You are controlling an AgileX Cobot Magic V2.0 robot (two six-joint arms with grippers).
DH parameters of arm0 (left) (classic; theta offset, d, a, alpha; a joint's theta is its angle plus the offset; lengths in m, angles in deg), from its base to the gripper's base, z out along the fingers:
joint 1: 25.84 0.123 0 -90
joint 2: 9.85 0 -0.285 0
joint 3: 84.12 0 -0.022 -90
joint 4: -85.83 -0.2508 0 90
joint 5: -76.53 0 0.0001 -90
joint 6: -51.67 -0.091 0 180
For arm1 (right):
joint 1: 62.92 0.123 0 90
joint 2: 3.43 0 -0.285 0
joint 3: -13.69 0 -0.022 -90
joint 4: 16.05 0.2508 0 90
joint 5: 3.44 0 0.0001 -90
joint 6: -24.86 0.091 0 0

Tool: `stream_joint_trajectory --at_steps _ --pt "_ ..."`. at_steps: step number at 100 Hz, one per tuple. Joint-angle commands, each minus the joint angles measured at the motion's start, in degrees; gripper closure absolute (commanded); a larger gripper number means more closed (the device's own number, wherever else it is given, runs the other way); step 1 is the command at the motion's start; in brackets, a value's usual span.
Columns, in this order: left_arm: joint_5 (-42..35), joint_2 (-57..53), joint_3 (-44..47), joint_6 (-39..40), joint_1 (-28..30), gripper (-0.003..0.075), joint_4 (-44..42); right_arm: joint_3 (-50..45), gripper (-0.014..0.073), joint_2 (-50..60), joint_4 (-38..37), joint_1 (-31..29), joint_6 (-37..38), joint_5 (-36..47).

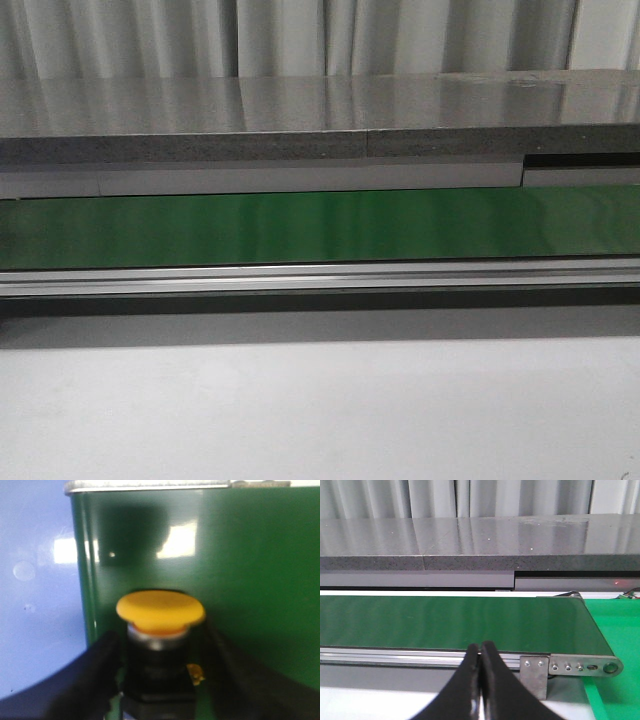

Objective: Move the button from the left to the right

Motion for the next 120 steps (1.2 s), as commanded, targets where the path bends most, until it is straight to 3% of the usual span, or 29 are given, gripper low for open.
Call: stream_joint_trajectory --at_steps 1,10,37,55,83,120 --pt "-0.86 -3.17 -1.58 0.45 -0.37 0.0146 1.17 1.04 0.066 1.08 -0.3 0.02 -0.04 4.44" --pt "-0.51 -3.17 -1.58 0.45 -0.37 0.0048 1.17 1.04 0.066 1.08 -0.3 0.02 -0.04 4.44" --pt "-0.15 -6.1 -1.58 0.45 -0.37 0.005 2.17 1.04 0.066 1.08 -0.3 0.02 -0.04 4.44" --pt "-4.81 -11.96 -1.58 0.45 -0.65 0.005 5.25 1.04 0.066 1.08 -0.3 0.02 -0.04 4.44" --pt "-18.54 -24.99 4.13 -0.89 -5.79 0.005 5.14 1.04 0.066 1.08 -0.3 0.02 -0.04 4.44" --pt "-40.67 -48.66 28.13 -0.99 -9.87 0.005 4.91 1.04 0.066 1.08 -0.3 0.02 -0.04 4.44"
